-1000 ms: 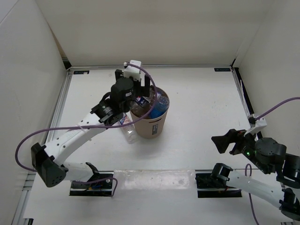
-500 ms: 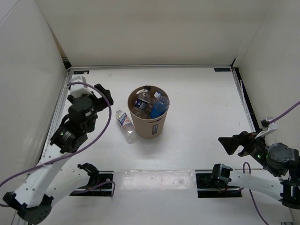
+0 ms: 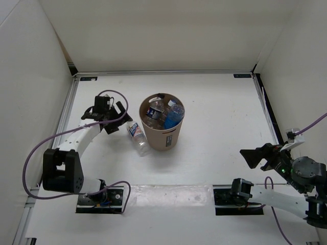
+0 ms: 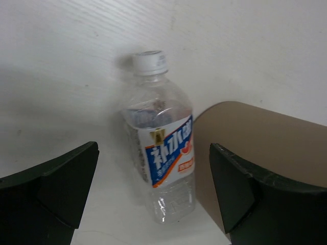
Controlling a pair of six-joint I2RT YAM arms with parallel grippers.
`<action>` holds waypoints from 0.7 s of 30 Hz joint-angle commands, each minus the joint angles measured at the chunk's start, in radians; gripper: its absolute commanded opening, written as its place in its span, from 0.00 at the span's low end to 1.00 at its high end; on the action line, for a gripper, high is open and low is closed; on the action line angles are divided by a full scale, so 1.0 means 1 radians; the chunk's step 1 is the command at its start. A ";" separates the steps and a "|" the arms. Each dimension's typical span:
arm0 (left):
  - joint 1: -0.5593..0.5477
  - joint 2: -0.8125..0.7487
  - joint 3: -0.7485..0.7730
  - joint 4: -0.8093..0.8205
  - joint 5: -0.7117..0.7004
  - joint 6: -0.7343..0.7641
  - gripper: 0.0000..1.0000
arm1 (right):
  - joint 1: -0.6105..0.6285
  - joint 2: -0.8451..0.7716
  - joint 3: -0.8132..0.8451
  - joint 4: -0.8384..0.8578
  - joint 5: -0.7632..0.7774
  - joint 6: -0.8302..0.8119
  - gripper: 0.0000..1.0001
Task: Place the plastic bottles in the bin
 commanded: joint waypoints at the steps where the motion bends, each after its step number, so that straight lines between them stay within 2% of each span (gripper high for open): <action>1: -0.008 0.037 0.076 0.011 0.091 0.010 1.00 | -0.016 0.003 0.007 0.039 0.009 -0.009 0.90; 7: -0.034 0.097 0.114 0.036 0.087 0.004 1.00 | -0.015 0.002 0.010 0.038 0.010 -0.011 0.90; 11: -0.056 0.187 0.185 -0.076 0.061 0.031 1.00 | -0.007 0.000 0.011 0.030 0.016 -0.001 0.90; 17: -0.092 0.262 0.256 -0.116 0.044 0.051 1.00 | -0.001 0.002 0.014 0.027 0.021 0.002 0.90; 21: -0.122 0.334 0.324 -0.265 -0.039 0.056 1.00 | 0.002 -0.003 0.013 0.021 0.025 0.009 0.90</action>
